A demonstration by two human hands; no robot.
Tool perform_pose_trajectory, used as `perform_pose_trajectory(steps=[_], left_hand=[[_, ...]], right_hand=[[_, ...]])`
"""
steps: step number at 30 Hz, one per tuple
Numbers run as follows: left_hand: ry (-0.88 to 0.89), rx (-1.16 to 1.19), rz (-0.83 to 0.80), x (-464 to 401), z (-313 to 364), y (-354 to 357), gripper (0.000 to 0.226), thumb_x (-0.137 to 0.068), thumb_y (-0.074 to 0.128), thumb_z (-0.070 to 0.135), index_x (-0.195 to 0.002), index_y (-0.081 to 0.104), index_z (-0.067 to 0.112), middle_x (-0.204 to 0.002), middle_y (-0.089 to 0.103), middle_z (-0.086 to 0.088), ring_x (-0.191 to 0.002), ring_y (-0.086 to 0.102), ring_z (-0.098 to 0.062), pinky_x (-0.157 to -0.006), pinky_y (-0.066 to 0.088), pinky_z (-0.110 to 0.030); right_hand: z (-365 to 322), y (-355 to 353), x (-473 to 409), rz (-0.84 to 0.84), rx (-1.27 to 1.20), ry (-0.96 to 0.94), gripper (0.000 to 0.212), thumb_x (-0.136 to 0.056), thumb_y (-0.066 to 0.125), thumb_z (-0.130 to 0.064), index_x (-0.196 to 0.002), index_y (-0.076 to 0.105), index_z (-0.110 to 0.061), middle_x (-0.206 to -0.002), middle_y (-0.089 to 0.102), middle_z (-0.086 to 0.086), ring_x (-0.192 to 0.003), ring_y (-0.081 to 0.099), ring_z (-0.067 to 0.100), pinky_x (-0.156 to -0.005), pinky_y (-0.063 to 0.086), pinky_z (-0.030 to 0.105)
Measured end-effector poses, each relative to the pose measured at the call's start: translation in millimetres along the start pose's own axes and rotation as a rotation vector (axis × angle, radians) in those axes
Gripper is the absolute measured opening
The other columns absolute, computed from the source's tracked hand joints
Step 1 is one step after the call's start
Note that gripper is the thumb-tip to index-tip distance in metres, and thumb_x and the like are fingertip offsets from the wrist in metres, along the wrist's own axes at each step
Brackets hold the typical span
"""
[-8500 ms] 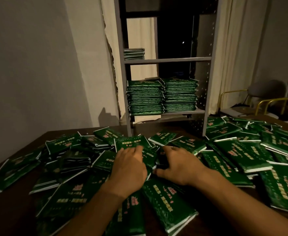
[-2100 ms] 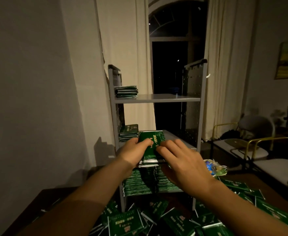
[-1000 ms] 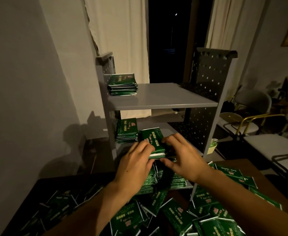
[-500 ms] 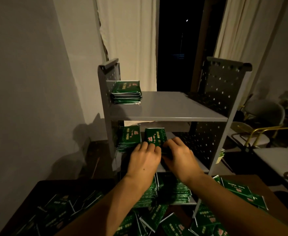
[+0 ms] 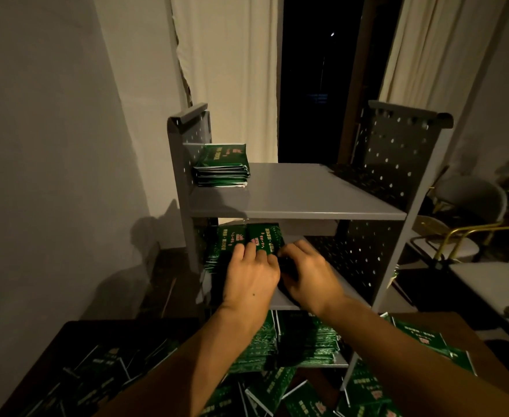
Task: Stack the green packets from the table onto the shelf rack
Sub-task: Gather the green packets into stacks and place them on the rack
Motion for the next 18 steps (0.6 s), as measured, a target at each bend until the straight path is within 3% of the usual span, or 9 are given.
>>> perform_pose_trajectory(steps=[3,6,8,10,13,18], left_hand=[[0.011,0.05,0.015,5,-1,-13,0.037,-0.044,0.089,0.011,-0.077,0.07,0.012,-0.076,0.066,-0.007,-0.078,0.062,-0.028,-0.074,0.05,-0.04],[0.037,0.107,-0.015,14,-2,-21,0.039,-0.067,0.081,0.01,-0.103,0.066,0.01,-0.102,0.062,-0.009,-0.096,0.06,-0.03,-0.083,0.047,-0.041],[0.017,0.17,0.011,19,-4,-27,0.028,-0.074,0.079,0.017,-0.1,0.067,0.014,-0.097,0.063,-0.006,-0.089,0.06,-0.027,-0.078,0.049,-0.04],[0.005,0.243,-0.008,27,-6,-31,0.02,-0.09,0.061,0.023,-0.109,0.064,0.016,-0.105,0.062,-0.005,-0.095,0.059,-0.025,-0.084,0.049,-0.039],[-0.023,0.384,-0.042,43,-8,-44,0.024,-0.097,0.045,0.024,-0.118,0.057,0.018,-0.115,0.056,-0.003,-0.104,0.056,-0.023,-0.089,0.049,-0.037],[-0.133,0.554,-0.093,75,-2,-55,0.019,-0.099,0.043,0.017,-0.114,0.054,0.015,-0.107,0.055,-0.004,-0.089,0.056,-0.023,-0.072,0.044,-0.034]], right_hand=[[-2,-12,6,-0.007,0.126,0.029,0.031,-0.088,0.065,-0.018,-0.118,0.057,-0.021,-0.118,0.05,-0.003,-0.097,0.061,0.024,-0.078,0.054,0.038],[-7,-29,14,0.028,0.18,0.044,0.025,-0.091,0.063,-0.027,-0.115,0.055,-0.024,-0.114,0.051,-0.005,-0.094,0.06,0.019,-0.072,0.049,0.031],[-9,-36,18,-0.004,0.14,0.019,0.022,-0.091,0.063,-0.025,-0.112,0.055,-0.026,-0.11,0.055,-0.006,-0.093,0.06,0.018,-0.071,0.043,0.027],[-12,-42,23,-0.051,0.095,0.001,0.022,-0.09,0.064,-0.021,-0.11,0.056,-0.027,-0.107,0.058,-0.007,-0.091,0.059,0.016,-0.072,0.042,0.025],[-18,-50,34,-0.081,0.039,-0.037,0.022,-0.089,0.063,-0.018,-0.107,0.056,-0.028,-0.102,0.059,-0.006,-0.089,0.059,0.017,-0.073,0.043,0.027],[-26,-48,66,-0.092,-0.012,-0.103,0.021,-0.089,0.061,-0.015,-0.108,0.06,-0.023,-0.091,0.059,-0.004,-0.079,0.054,0.018,-0.069,0.041,0.028]])
Point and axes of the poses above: each hand's wrist, its own x-axis away from the middle knuckle, its own y-axis out of the palm, z = x × y, the point moved 2 cm from there along -x, towards the middle knuckle
